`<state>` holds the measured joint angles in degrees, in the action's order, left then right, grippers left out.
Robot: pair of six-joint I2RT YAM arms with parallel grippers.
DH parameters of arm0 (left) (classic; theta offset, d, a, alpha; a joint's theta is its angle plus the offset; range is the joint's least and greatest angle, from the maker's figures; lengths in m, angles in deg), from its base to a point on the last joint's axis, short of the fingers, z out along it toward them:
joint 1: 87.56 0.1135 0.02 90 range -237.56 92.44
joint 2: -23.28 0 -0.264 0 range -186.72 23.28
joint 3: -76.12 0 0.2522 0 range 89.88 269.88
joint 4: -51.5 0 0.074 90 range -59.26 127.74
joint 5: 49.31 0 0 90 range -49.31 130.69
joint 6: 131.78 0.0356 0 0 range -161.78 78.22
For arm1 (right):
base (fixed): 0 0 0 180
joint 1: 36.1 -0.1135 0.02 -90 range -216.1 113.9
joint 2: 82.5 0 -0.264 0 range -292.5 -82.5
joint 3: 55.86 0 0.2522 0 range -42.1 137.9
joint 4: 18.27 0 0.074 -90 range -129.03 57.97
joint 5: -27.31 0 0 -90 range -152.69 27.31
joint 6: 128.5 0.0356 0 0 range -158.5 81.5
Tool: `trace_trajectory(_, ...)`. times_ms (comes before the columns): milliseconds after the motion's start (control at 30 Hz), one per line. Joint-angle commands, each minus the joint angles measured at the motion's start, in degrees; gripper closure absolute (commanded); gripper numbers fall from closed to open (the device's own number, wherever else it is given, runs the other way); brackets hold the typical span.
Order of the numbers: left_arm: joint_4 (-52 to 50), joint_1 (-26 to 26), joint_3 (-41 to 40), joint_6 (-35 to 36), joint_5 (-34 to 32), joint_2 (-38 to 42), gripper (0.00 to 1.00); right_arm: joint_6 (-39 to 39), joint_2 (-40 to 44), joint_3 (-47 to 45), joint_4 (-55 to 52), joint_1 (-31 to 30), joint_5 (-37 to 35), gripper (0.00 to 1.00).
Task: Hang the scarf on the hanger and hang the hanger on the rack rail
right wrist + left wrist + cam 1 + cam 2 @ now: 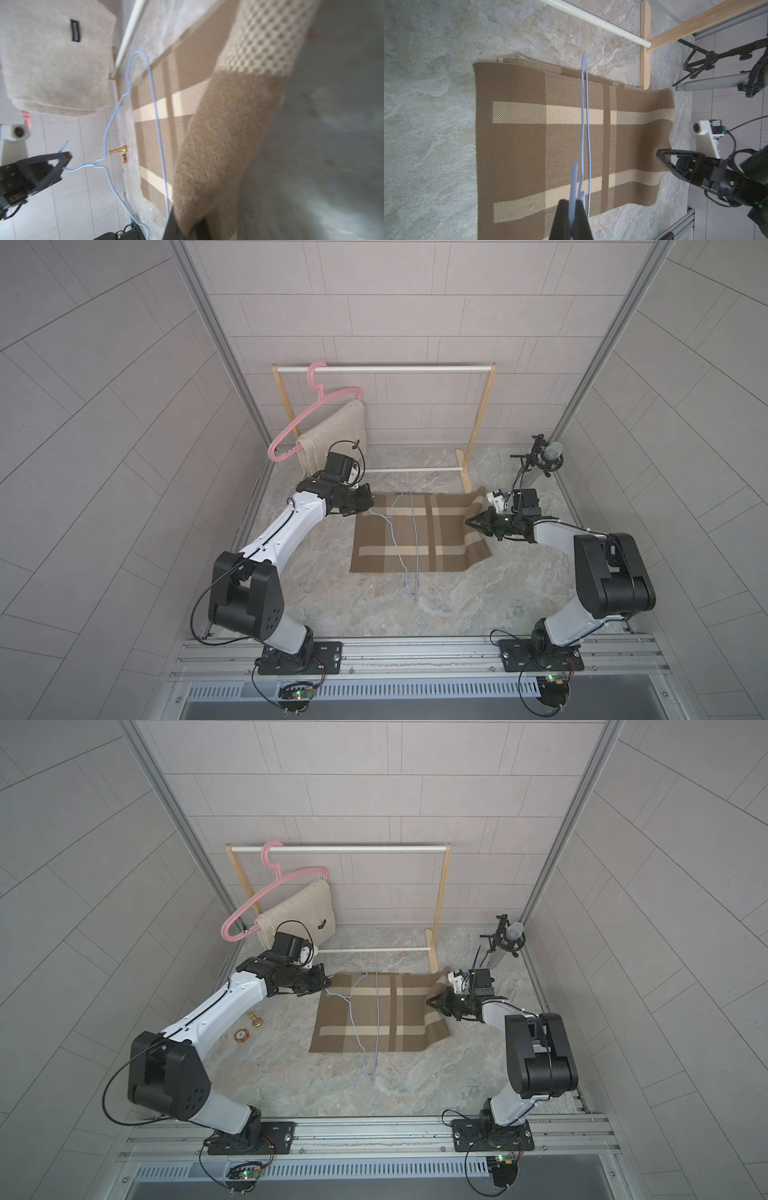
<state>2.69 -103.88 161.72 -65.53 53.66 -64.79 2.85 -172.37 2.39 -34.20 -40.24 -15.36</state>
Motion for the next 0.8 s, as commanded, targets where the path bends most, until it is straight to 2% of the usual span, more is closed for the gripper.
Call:
trace_trajectory(0, 0.9, -0.5, -1.0, 0.0, -0.8, -0.8, 1.0, 9.2, 3.8, 1.0, 7.0, -6.3, 1.4, 1.0)
trace_trajectory(200, 1.7, -0.6, -1.9, -0.3, -0.7, -0.6, 1.0, 21.6, 0.2, 3.0, 15.0, -20.5, -5.0, 1.0)
trace_trajectory(333, 1.7, -0.6, -2.1, -0.4, -0.4, -0.2, 1.0, 22.9, -6.4, 6.6, 14.5, -26.7, -9.2, 1.0)
trace_trajectory(533, 1.7, -0.7, -2.2, -0.9, 0.5, 1.6, 1.0, 25.2, -12.7, 6.6, 15.5, -29.5, -13.4, 1.0)
trace_trajectory(633, 1.7, -0.8, -1.9, -1.5, 1.2, 2.5, 1.0, 25.0, -14.9, 7.4, 14.7, -30.4, -13.3, 1.0)
trace_trajectory(767, 1.1, -2.3, -0.2, -2.0, 1.5, 2.9, 1.0, 28.6, -18.8, 7.5, 20.1, -32.2, -11.8, 1.0)
